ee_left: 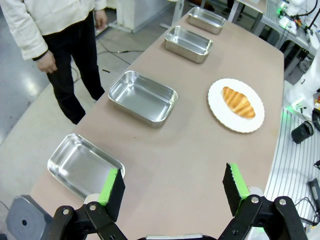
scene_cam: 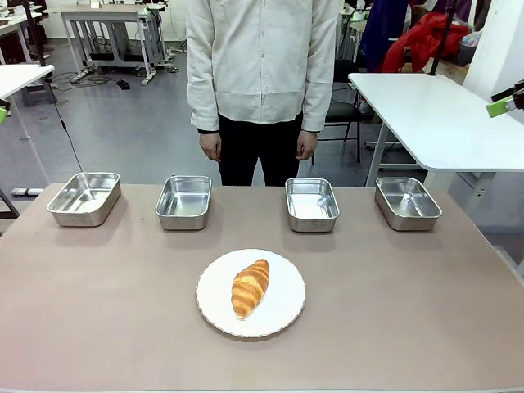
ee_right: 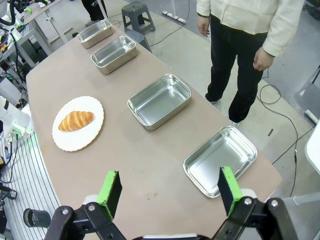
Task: Place the bread in the container.
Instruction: Place the Butter Roll into the Airtight Container indicated by the human.
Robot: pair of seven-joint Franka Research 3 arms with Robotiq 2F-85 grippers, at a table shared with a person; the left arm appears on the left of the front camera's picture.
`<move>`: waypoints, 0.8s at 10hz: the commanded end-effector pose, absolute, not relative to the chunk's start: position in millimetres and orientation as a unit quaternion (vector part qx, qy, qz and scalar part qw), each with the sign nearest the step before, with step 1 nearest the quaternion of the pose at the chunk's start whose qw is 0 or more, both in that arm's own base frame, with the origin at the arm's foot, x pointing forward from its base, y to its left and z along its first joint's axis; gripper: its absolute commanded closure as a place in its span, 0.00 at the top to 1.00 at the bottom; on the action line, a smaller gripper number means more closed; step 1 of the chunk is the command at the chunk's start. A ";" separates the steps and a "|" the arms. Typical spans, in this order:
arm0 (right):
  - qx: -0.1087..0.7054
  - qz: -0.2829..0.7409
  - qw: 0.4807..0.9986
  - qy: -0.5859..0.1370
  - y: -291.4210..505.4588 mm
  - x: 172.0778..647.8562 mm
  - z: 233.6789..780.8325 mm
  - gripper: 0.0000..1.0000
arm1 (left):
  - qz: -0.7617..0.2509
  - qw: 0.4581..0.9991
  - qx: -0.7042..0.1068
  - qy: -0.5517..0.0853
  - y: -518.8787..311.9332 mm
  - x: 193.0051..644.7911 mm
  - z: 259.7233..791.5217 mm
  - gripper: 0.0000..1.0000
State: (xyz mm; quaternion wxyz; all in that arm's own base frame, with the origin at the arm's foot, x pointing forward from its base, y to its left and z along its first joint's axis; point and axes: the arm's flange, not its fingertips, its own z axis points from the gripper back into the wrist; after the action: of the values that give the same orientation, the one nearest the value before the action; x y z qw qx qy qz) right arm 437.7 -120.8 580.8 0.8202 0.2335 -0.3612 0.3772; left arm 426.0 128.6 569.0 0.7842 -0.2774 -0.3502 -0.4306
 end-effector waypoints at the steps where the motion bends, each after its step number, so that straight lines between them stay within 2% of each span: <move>1: 0.238 0.380 0.813 -0.371 -119.6 438.9 580.3 1.00 | -0.436 0.777 -0.282 -0.357 127.6 423.5 571.0 1.00; 8: 0.238 0.380 0.813 -0.371 -119.6 438.9 580.3 1.00 | -0.436 0.777 -0.282 -0.357 127.6 423.5 571.0 1.00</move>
State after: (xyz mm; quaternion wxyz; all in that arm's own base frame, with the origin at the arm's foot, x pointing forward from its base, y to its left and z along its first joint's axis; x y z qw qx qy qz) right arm 437.7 -120.8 580.8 0.8202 0.2335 -0.3612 0.3772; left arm 426.0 128.6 569.0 0.7842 -0.2774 -0.3502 -0.4306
